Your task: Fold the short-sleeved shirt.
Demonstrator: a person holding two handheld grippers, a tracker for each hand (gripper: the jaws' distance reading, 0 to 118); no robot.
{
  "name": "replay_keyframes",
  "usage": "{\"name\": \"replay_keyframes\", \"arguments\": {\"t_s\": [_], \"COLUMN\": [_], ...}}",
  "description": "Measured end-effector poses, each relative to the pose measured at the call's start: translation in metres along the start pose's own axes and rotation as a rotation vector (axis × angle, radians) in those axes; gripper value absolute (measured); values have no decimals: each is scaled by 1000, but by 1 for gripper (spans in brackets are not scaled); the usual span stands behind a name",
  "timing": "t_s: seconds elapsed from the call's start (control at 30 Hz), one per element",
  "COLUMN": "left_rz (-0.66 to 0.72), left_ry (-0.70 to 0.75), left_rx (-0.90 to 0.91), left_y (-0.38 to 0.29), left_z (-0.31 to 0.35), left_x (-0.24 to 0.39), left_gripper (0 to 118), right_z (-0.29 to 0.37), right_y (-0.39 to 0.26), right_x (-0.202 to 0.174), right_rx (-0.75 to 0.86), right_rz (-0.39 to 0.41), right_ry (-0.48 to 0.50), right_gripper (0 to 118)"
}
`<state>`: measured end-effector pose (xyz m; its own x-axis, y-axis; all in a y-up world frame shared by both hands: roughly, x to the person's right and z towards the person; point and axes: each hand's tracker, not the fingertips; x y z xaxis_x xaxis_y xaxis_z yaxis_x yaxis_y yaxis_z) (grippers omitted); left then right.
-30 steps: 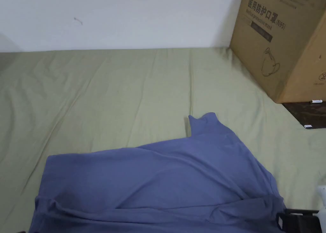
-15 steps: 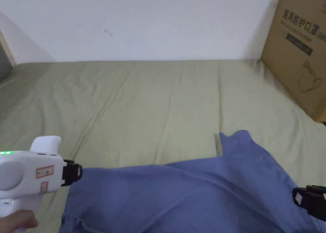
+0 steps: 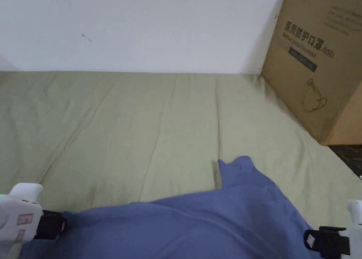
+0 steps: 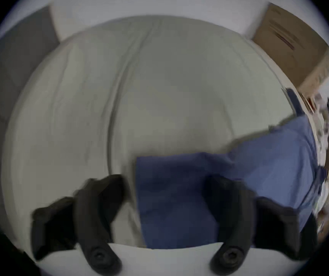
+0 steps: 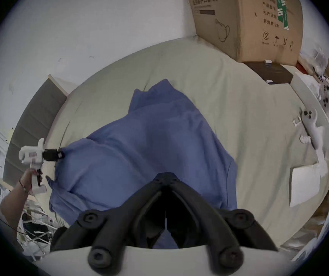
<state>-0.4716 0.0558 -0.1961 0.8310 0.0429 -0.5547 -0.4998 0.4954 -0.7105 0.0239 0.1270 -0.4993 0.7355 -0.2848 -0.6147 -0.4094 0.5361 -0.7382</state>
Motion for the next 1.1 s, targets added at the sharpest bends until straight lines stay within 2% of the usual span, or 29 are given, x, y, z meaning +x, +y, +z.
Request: {"name": "replay_keyframes", "arguments": {"t_s": [0.03,0.07,0.1,0.17,0.2,0.23,0.27,0.3,0.4,0.5,0.57,0.63,0.67,0.7,0.73,0.77,0.87,0.9,0.97,1.1], "left_rz": [-14,-3,1,75,90,89,89,94,107,106,97,91,89,90,98,120,249,283,290,196], "left_ry": [5,-5,-8,-83,-91,-77,-77,-83,-98,-110,-106,-104,-104,-103,-104,-108,-172,-189,-196,-208], "left_rx": [10,11,15,50,59,75,82,87,102,110,110,103,101,102,104,114,180,188,194,203], "left_y": [3,3,4,13,16,16,16,15,15,14,13,13,12,10,8,6,-4,-7,-13,-25], "left_z": [7,14,22,39,44,52,59,65,75,82,84,84,84,84,83,84,92,95,103,123], "left_x": [1,2,1,-2,-6,-6,-6,-7,-9,-6,-5,-6,-7,-8,-10,-12,-23,-26,-29,-22], "left_gripper": [54,6,0,0,0,0,0,0,0,0,0,0,0,0,0,0,0,0,0,0], "right_z": [-10,-20,-36,-67,-82,-100,-120,-138,-193,-217,-228,-212,-202,-194,-180,-160,-100,-59,-5,57], "right_y": [13,24,39,73,88,104,118,129,148,160,159,159,159,159,159,160,157,136,119,73], "right_x": [3,5,15,18,18,16,17,20,26,23,22,15,16,17,15,10,18,3,6,35], "right_rx": [2,4,7,-3,-28,-41,-67,-99,-110,-182,-230,-215,-173,-154,-176,-85,38,74,125,138], "right_rz": [0,0,-1,-1,10,23,39,16,-29,26,67,105,95,92,68,16,-79,-82,-103,-107], "right_ry": [-4,-7,-11,-13,-20,-32,-49,-56,-76,-150,-216,-255,-200,-160,-90,-96,83,84,89,111], "right_gripper": [0,0,0,0,14,49,101,118,116,113,91,84,84,61,15,0,0,0,0,0]}}
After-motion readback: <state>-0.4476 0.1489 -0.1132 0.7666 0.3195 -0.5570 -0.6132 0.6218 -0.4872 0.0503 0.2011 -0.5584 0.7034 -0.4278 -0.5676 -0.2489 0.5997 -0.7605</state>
